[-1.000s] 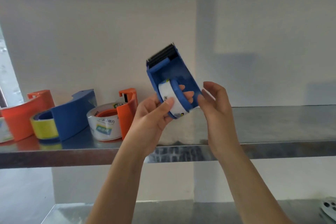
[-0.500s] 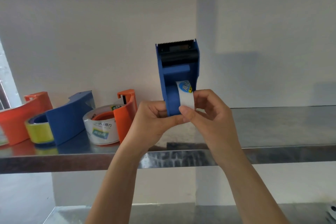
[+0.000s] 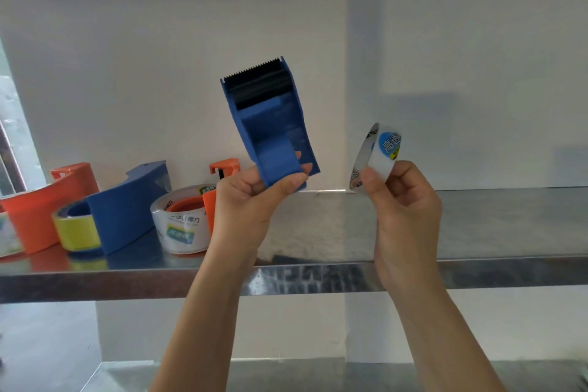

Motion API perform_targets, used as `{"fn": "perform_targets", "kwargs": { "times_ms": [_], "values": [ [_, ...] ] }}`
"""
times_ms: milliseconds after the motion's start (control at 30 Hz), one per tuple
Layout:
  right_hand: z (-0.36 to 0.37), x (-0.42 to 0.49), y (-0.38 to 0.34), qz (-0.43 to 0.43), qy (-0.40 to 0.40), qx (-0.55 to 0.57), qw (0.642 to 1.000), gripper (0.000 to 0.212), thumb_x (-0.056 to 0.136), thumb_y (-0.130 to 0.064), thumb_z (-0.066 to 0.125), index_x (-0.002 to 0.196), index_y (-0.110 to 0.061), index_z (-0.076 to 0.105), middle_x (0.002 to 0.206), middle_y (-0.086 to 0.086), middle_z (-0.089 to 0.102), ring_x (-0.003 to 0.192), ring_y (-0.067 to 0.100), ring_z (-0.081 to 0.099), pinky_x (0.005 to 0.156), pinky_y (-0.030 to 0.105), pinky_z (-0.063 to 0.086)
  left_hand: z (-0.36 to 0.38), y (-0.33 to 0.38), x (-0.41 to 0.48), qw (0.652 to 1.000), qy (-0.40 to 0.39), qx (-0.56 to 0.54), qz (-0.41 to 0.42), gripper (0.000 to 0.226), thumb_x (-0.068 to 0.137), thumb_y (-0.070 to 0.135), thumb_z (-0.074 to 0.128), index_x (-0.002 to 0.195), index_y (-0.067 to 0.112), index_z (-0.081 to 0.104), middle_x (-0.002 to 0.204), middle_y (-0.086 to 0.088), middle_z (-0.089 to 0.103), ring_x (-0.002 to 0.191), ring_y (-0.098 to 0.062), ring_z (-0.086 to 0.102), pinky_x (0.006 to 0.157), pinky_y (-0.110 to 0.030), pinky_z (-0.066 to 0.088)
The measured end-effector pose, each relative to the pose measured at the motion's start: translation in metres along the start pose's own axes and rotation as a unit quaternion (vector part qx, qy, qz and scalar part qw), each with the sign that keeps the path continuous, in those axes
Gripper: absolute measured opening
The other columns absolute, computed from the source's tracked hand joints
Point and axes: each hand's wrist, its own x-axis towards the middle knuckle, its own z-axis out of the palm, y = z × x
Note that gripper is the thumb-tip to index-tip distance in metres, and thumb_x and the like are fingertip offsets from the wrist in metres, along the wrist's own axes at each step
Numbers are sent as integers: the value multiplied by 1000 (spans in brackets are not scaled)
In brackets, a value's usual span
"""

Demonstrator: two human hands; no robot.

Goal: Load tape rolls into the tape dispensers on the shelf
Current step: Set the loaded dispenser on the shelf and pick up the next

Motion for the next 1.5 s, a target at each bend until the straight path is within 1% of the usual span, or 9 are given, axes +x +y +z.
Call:
{"fn": "perform_targets", "kwargs": {
  "times_ms": [367,533,700,867,967,1067,1167,1267,1500],
  "values": [
    [1,3,3,-16,26,-24,999,4,91,-7,58,91,-4,55,76,-10,67,77,2,65,75,18,51,-2,-2,1,999,-20,-24,-23,23,70,24,68,90,18,74,92,-1,76,98,-18,69,90,-38,53],
    [4,3,4,4,13,-27,1000,5,98,-11,46,102,-13,48,99,-5,74,97,8,68,85,16,50,-7,5,4,970,-42,-200,-131,26,83,23,52,100,8,65,81,-2,74,77,-12,71,71,-25,58],
    [6,4,7,30,0,-57,998,5,99,-14,45,96,-10,44,99,-5,73,88,4,70,73,10,48,2,11,2,932,-16,-263,-250,29,99,21,38,94,4,61,67,-4,72,58,-12,70,58,-26,59],
    [6,8,14,3,46,-143,989,19,96,-20,49,82,-33,48,95,13,68,76,19,58,75,23,45,5,6,6,919,-23,-175,-352,31,100,24,39,113,6,59,93,-12,73,81,-22,73,67,-36,60],
    [6,10,15,-3,58,-144,988,10,95,-20,51,90,-28,55,75,-4,63,69,16,51,68,19,41,11,4,8,917,-19,-138,-375,35,101,27,35,123,7,54,117,-18,64,107,-30,63,86,-41,53],
    [6,10,17,-1,49,-161,986,3,95,-20,53,94,-17,54,63,-19,57,64,7,49,69,24,43,18,2,9,929,9,-93,-358,38,101,25,37,132,6,47,127,-14,58,117,-28,56,99,-40,46],
    [5,9,16,6,33,-153,988,8,96,-20,53,102,-15,54,86,-16,66,81,3,60,78,22,49,19,-2,4,958,73,103,-257,47,98,14,44,143,19,32,131,4,47,126,-21,44,97,-31,37],
    [3,6,14,-7,19,-126,992,8,97,-14,49,101,-17,55,102,-17,67,94,-4,59,83,17,48,16,-4,0,969,87,125,-195,52,96,8,42,142,32,35,145,13,40,129,-15,40,108,-41,37],
    [-1,0,9,-40,-21,-110,993,8,90,-15,56,93,-8,55,91,3,63,82,7,59,73,22,50,11,1,-5,994,63,82,-38,15,87,6,62,92,18,71,87,13,74,84,3,67,69,-8,49]
  ]
}}
